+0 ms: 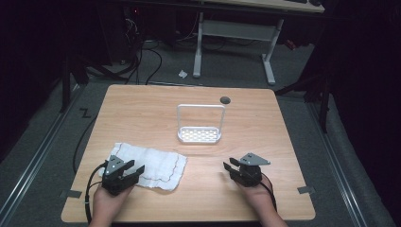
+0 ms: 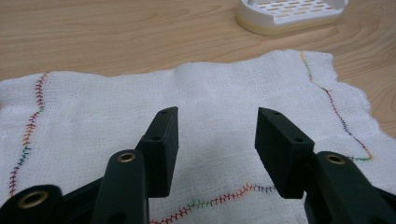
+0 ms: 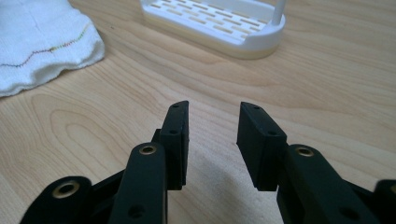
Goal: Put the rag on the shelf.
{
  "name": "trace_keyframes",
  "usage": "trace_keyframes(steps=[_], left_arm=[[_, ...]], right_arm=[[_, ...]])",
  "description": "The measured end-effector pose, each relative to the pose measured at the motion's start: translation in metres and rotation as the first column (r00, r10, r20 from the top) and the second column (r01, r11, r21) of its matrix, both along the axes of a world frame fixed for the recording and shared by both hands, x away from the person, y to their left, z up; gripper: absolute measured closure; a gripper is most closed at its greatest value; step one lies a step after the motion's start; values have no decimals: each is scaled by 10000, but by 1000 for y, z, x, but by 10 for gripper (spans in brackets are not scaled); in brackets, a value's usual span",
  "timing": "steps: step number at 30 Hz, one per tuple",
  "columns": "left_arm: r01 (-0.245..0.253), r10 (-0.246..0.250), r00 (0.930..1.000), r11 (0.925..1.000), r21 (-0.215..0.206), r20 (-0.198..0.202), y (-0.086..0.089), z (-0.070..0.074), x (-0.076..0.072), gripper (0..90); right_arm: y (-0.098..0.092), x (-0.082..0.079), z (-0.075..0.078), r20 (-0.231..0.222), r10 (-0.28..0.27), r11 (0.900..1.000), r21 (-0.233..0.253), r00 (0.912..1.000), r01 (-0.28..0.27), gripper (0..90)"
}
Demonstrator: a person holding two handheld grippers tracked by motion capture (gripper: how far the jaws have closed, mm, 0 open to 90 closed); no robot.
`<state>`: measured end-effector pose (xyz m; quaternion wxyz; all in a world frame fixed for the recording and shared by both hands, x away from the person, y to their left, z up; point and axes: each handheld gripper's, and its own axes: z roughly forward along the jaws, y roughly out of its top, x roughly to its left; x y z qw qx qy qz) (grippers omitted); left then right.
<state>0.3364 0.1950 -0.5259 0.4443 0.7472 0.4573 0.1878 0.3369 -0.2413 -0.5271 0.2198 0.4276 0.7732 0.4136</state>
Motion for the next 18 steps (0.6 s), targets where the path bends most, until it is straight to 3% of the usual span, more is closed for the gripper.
trace_keyframes(steps=[6, 14, 18], left_arm=[[119, -116, 9998, 9998, -165, 186, -1, 4, -2, 499], [124, -121, 9999, 9992, -384, 90, 3, 6, -3, 522], [35, -56, 9995, 9974, -714, -298, 6, 5, -3, 563]], right_arm=[[3, -4, -2, -126, 78, 9999, -146, 9999, -80, 656], [10, -3, -5, -193, 241, 9995, -187, 9995, -244, 698], [15, -5, -2, -235, 436, 9990, -34, 9988, -437, 760]])
